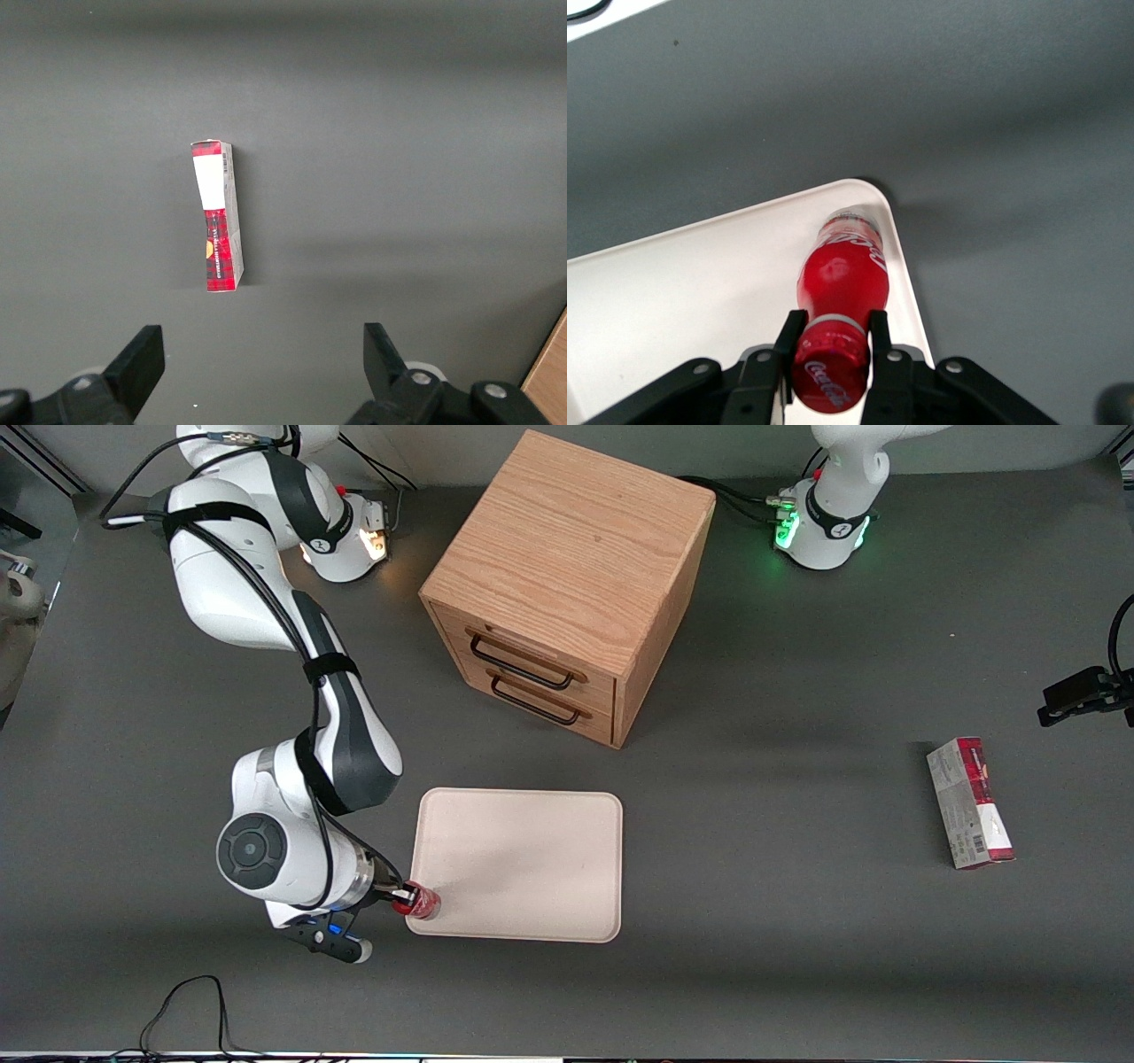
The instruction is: Place coke bottle on tray
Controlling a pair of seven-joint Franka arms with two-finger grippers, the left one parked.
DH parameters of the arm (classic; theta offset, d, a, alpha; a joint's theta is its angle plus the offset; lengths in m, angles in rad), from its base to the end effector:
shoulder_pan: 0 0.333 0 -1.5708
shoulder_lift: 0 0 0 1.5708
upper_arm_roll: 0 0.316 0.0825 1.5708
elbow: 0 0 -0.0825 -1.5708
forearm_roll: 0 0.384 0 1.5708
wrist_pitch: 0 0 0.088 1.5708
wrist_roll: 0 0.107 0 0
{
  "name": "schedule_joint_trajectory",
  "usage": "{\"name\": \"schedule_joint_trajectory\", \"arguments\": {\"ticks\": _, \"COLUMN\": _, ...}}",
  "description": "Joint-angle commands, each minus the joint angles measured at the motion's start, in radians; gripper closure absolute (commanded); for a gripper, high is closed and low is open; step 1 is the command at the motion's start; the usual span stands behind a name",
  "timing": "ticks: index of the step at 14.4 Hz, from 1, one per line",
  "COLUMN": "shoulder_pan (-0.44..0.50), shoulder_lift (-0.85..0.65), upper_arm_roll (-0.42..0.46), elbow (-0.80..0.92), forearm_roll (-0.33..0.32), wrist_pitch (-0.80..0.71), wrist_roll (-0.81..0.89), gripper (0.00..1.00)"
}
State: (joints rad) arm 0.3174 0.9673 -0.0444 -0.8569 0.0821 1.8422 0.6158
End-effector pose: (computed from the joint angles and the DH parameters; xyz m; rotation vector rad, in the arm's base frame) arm 0.7542 0.2333 0.3230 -3.0491 0.5305 0.0028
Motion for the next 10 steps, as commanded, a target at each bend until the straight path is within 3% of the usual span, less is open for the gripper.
{"name": "schedule_joint_trajectory", "arguments": {"ticks": 1, "shoulder_pan": 0.008, "shoulder_lift": 0.021, "upper_arm_roll": -0.003, "elbow": 0.045, "forearm_roll": 0.021, "wrist_pitch": -0.006, "wrist_roll": 0.021, "gripper": 1.00}}
{"name": "schedule_joint_trajectory", "arguments": {"ticks": 2, "shoulder_pan": 0.011, "shoulder_lift": 0.019, "upper_arm_roll": -0.003, "elbow": 0.039, "forearm_roll": 0.021, "wrist_pitch": -0.005, "wrist_roll": 0.024, "gripper": 0.83}}
{"name": "schedule_joint_trajectory", "arguments": {"ticks": 3, "shoulder_pan": 0.014, "shoulder_lift": 0.019, "upper_arm_roll": -0.003, "elbow": 0.036, "forearm_roll": 0.021, "wrist_pitch": -0.003, "wrist_roll": 0.038, "gripper": 0.34}}
{"name": "schedule_joint_trajectory", "arguments": {"ticks": 4, "shoulder_pan": 0.017, "shoulder_lift": 0.019, "upper_arm_roll": -0.003, "elbow": 0.035, "forearm_roll": 0.019, "wrist_pitch": -0.001, "wrist_roll": 0.039, "gripper": 0.05}}
{"name": "schedule_joint_trajectory", "arguments": {"ticks": 5, "shoulder_pan": 0.020, "shoulder_lift": 0.019, "upper_arm_roll": -0.003, "elbow": 0.033, "forearm_roll": 0.019, "wrist_pitch": -0.001, "wrist_roll": 0.041, "gripper": 0.00}}
{"name": "schedule_joint_trajectory", "arguments": {"ticks": 8, "shoulder_pan": 0.020, "shoulder_lift": -0.002, "upper_arm_roll": -0.005, "elbow": 0.035, "forearm_roll": 0.015, "wrist_pitch": -0.017, "wrist_roll": 0.039, "gripper": 0.00}}
{"name": "schedule_joint_trajectory", "arguments": {"ticks": 10, "shoulder_pan": 0.009, "shoulder_lift": -0.067, "upper_arm_roll": -0.008, "elbow": 0.003, "forearm_roll": 0.015, "wrist_pitch": -0.105, "wrist_roll": -0.008, "gripper": 0.00}}
